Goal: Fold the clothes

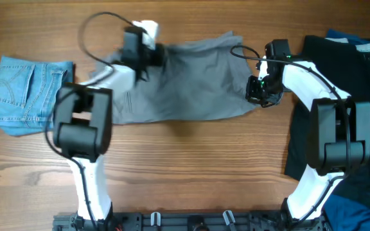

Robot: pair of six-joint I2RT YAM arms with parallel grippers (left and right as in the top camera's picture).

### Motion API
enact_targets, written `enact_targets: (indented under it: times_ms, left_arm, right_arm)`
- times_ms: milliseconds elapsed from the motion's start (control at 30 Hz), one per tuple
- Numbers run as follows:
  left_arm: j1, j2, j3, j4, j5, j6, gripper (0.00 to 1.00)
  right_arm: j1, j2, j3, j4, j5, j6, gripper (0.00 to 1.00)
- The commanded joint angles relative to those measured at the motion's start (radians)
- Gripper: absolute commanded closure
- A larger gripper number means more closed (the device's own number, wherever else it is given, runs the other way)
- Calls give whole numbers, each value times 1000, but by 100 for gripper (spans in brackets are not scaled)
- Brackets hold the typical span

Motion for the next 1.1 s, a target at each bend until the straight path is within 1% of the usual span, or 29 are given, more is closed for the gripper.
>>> enact_targets:
  times_ms: [0, 33, 67, 100, 133, 167, 200, 233, 267, 300, 333, 367, 400, 433, 467, 500, 533, 567, 667, 700, 767, 800, 833, 867, 900, 1000, 1067]
  left_arm:
    - [179, -7, 181, -86, 271, -112, 88]
    - [200, -21, 227, -155, 346, -92, 79]
    - [206, -50, 253, -253, 381, -24, 71]
    - [206, -83, 257, -353, 381, 50, 64]
    - [209, -121, 257, -509, 351, 113, 59]
    - [215, -135, 257, -607, 296, 113, 57]
    - [232, -143, 257, -740, 211, 112, 50]
    - [247, -143, 256, -829, 170, 108, 49]
    - [265, -134, 253, -917, 167, 109, 50]
    - [275, -127, 243, -990, 151, 109, 54]
    - [278, -127, 225, -1031, 116, 109, 62]
    - [280, -127, 197, -1070, 68, 101, 63]
    - [282, -127, 170, -1092, 32, 76, 53]
    - [289, -127, 122, -1081, 6, 43, 34]
    - [293, -127, 102, -1064, 6, 41, 26]
    - [297, -127, 92, -1049, 6, 41, 22]
    - [303, -127, 87, -1033, 6, 41, 18]
    - [312, -127, 87, -1021, -7, 42, 16]
    - [348, -127, 87, -1022, -24, 46, 15]
    - [365, -127, 87, -1023, -22, 46, 15]
    - [385, -127, 87, -1035, 2, 89, 15]
    - [392, -127, 86, -1038, 40, 134, 13]
    - [393, -127, 81, -1028, 102, 189, 8]
    - [392, -127, 73, -1014, 134, 225, 6]
    - [389, -127, 55, -989, 146, 241, 5]
    - [388, -117, -37, -887, 151, 240, 2]
    - [388, -94, -95, -838, 186, 241, 4]
  right_arm:
    - [-4, 37, -19, -35, 109, 4, 96]
    - [-4, 37, -19, -35, 109, 3, 96]
    - [-4, 37, -19, -35, 109, -2, 96]
    - [-4, 37, -19, -34, 109, -2, 95]
    - [-4, 37, -19, -33, 108, -6, 94]
    - [-4, 37, -19, -31, 108, -24, 92]
    - [-4, 37, -19, -31, 108, -31, 88]
    - [-4, 37, -19, -32, 108, -33, 83]
    - [-4, 37, -19, -32, 105, -33, 81]
    - [-4, 37, -19, -32, 105, -33, 84]
    - [-5, 37, -19, -29, 105, -41, 87]
    - [-5, 37, -19, -22, 105, -59, 87]
    - [-5, 37, -19, -21, 105, -60, 87]
    - [-5, 37, -19, -24, 105, -58, 87]
    - [-5, 37, -19, -25, 104, -58, 83]
    - [-5, 37, -19, -24, 103, -58, 80]
    - [-5, 37, -19, -24, 92, -60, 72]
    - [-5, 37, -19, -24, 74, -59, 65]
    - [-5, 37, -19, -24, 24, -81, 61]
    - [-5, 37, -19, -25, 24, -82, 62]
    - [-5, 34, -15, -25, 17, -83, 75]
    - [-5, 23, -3, -24, -28, -134, 77]
    - [-5, 8, 13, -25, -89, -190, 77]
    - [-5, -10, 24, -24, -132, -212, 77]
    - [-5, -23, 27, -17, -155, -212, 75]
    - [-5, -26, 27, 0, -252, -225, 62]
    - [-5, -27, 27, 7, -317, -322, 62]
